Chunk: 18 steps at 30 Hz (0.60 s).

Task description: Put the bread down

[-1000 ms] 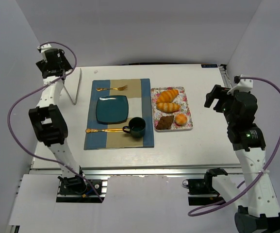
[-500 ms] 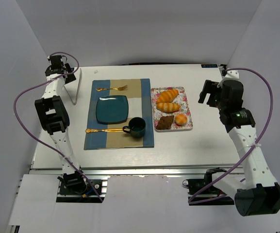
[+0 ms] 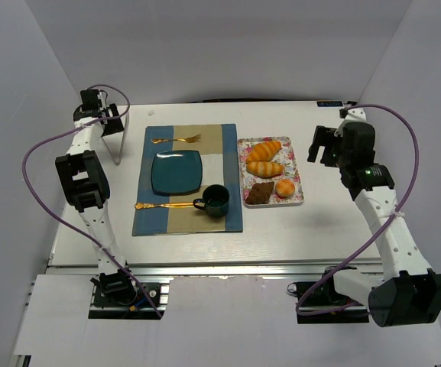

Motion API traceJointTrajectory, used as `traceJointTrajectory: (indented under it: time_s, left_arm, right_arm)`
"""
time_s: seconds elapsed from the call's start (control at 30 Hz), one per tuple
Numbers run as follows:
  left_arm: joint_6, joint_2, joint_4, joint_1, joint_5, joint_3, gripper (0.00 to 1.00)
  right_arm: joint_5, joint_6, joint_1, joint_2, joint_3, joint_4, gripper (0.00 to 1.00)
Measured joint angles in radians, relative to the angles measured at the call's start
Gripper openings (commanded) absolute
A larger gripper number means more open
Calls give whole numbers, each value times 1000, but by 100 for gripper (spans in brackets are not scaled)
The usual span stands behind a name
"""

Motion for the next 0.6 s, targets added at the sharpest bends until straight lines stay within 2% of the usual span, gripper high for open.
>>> traceJointTrajectory:
  time_s: [0.6]
  left_arm:
    - [44, 39, -17, 0, 79, -38, 93]
  right_arm:
    - [-40, -5, 0, 24, 0, 26, 89]
